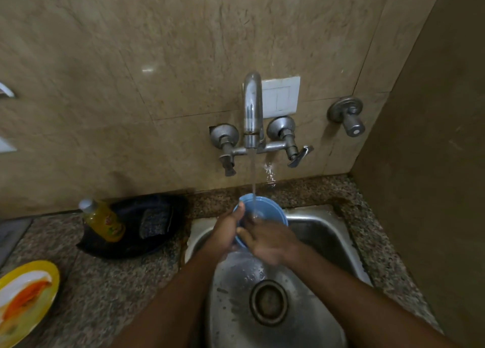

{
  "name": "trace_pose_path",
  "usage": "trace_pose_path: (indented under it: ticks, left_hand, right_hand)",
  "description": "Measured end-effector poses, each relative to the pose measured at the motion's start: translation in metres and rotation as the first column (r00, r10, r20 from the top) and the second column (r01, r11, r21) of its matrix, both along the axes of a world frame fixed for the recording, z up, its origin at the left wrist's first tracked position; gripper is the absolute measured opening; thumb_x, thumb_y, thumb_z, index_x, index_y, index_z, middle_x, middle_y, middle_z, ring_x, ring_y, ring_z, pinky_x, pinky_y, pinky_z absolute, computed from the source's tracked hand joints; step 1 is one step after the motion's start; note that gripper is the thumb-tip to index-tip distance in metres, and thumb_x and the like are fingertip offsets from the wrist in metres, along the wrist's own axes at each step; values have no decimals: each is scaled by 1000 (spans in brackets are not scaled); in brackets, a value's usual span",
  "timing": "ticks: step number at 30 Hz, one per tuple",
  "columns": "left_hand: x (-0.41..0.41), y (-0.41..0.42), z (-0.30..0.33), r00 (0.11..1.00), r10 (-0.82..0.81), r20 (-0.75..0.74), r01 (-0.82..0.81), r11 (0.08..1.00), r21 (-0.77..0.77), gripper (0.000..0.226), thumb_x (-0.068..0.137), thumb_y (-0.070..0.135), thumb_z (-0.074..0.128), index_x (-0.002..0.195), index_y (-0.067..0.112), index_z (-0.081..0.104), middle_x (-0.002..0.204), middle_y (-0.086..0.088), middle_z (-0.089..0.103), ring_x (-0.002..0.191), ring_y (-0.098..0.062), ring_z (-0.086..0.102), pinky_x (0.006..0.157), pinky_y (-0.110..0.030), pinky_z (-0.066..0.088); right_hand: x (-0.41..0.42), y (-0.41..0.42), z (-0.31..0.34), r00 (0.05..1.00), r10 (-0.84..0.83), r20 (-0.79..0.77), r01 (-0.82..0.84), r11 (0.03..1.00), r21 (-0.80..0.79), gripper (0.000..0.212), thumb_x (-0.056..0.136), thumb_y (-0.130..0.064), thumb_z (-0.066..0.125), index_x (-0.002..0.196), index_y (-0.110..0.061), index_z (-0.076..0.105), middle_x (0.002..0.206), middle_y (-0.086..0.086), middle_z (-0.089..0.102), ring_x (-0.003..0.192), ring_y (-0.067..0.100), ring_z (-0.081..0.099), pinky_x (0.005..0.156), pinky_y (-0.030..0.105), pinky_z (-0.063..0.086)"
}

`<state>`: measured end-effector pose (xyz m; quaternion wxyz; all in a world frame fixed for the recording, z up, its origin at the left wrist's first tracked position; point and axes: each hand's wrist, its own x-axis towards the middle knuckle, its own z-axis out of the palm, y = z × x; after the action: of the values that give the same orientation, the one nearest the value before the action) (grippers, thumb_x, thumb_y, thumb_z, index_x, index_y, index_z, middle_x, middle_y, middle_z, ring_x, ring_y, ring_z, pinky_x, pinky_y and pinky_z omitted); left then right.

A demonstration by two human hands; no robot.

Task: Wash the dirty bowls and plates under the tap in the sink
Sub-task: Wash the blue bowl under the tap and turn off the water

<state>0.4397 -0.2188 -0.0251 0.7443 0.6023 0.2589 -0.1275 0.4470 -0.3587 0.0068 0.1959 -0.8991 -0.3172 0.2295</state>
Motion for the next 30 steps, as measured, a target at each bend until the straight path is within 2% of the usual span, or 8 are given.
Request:
trace_pose_path:
  ticks: [3,7,11,14,18,21,25,30]
  left_hand:
    - [0,5,-9,999,-19,28,21,997,-74,49,95,50,54,117,10,70,116,-23,69,109,-40,66,99,-55,50]
    - [0,4,-12,998,-57,35,60,995,-85,58,74,66,68,115,25,72,119,-19,69,112,-39,65,103,-61,44]
    - [-1,6,-17,997,-45,59,49,996,-74,56,78,63,67,115,22,72,120,-22,68,112,-41,65,102,-58,46]
    - [3,1,-7,996,-26,85,28,999,-19,39,88,51,63,109,19,74,110,-14,74,106,-32,69,101,-54,49]
    - [-2,-1,-9,997,-9,75,13,999,-48,46,92,52,56,116,16,71,113,-18,72,108,-36,67,100,-55,49]
    - [0,-7,-8,996,5,84,-5,1000,-4,41,87,56,61,110,25,74,110,-10,74,107,-31,69,100,-56,48]
    - [0,-4,-11,995,30,95,-26,999,-38,49,81,56,65,111,17,74,111,-18,73,106,-37,69,101,-58,48]
    - [4,-3,-1,986,8,164,-13,999,33,41,86,53,61,112,24,74,112,-10,74,108,-31,68,103,-55,47]
  right_hand:
    - [-14,-8,-5,967,225,120,-218,973,-71,64,99,-60,22,147,-21,36,148,1,41,127,27,50,102,46,44]
    - [-14,-10,-10,959,175,224,-134,973,-187,91,91,-73,30,157,-13,14,163,7,20,148,27,24,117,43,26]
    - [-15,-14,-11,908,235,346,-202,971,-131,79,89,-63,43,150,-15,32,153,7,41,135,30,44,107,41,39]
    - [-18,-9,-12,947,107,304,-55,983,-176,90,91,-60,44,157,-12,7,164,11,15,149,34,17,118,45,23]
    - [-20,-11,-14,930,174,323,-144,983,-113,81,86,-44,55,153,-11,25,156,12,34,141,30,37,111,41,37]
    - [-18,-12,-11,962,83,261,-31,980,-197,91,90,-46,51,157,-11,0,165,11,2,151,33,6,121,43,19]
    - [-18,-12,-8,944,133,303,-99,987,-124,85,85,-40,58,155,-9,19,159,13,28,144,30,32,112,38,34]
    - [-20,-2,-7,955,76,285,-33,988,-154,87,90,-46,49,157,-9,8,165,13,6,151,33,7,119,44,21]
